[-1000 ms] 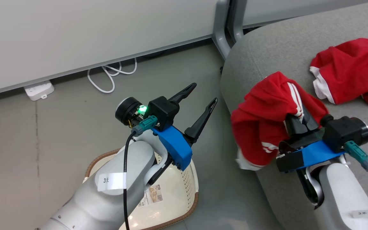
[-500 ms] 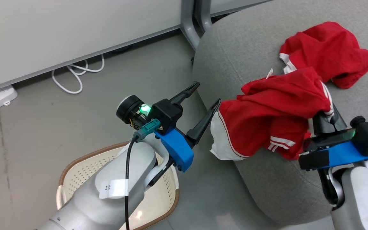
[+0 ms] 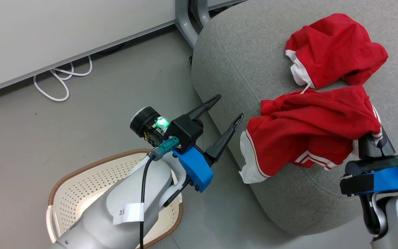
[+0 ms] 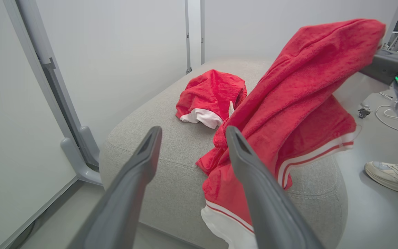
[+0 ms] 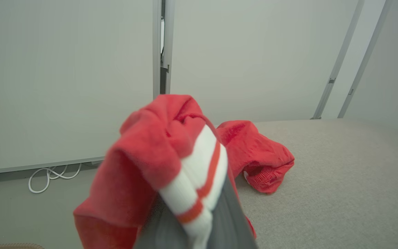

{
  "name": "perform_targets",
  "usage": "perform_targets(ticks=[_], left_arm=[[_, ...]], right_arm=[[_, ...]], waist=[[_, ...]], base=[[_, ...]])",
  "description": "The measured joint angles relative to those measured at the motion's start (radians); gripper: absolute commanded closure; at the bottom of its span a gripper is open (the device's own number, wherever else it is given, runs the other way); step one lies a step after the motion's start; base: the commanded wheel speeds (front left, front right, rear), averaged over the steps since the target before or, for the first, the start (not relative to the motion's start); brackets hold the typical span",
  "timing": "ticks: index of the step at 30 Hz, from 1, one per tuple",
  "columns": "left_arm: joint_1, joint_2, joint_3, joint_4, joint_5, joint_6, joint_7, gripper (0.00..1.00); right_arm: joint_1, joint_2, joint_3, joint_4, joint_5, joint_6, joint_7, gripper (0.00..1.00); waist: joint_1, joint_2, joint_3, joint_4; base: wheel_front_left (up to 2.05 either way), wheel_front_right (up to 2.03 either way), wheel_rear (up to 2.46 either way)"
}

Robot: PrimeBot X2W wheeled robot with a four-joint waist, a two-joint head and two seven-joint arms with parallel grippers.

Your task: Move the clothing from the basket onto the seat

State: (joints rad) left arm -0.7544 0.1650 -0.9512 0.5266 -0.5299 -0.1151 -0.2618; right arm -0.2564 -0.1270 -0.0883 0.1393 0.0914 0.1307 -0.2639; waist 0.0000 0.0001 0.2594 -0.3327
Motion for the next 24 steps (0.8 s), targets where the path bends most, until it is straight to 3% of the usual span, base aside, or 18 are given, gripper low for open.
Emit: perform_targets(ticks=[12,18,24], left_arm=[[0.018,-0.007,0.008,-0.002,0.011,-0.005,0.0,0.0],[0.019,-0.006,0.015,-0.007,0.021,-0.008,0.0,0.0],[-0.001,-0.003,0.016,-0.01,0.038,-0.008,0.0,0.0]], right_arm=[[-0.026,0.005,0.018,-0.001,-0.002,0.0,0.0,1.0],[-0.148,-0.024,0.056,-0.011,-0.003,0.0,0.0,1.0],[-0.342,-0.1,0.053,-0.02,-0.011,0.0,0.0,1.0]], waist=[[0.0,0.0,0.0,-0.005],[0.0,0.0,0.026,-0.004],[0.0,0.0,0.084,0.005]], base=[[0.0,0.0,0.0],[0.0,0.0,0.0],[0.0,0.0,0.0]])
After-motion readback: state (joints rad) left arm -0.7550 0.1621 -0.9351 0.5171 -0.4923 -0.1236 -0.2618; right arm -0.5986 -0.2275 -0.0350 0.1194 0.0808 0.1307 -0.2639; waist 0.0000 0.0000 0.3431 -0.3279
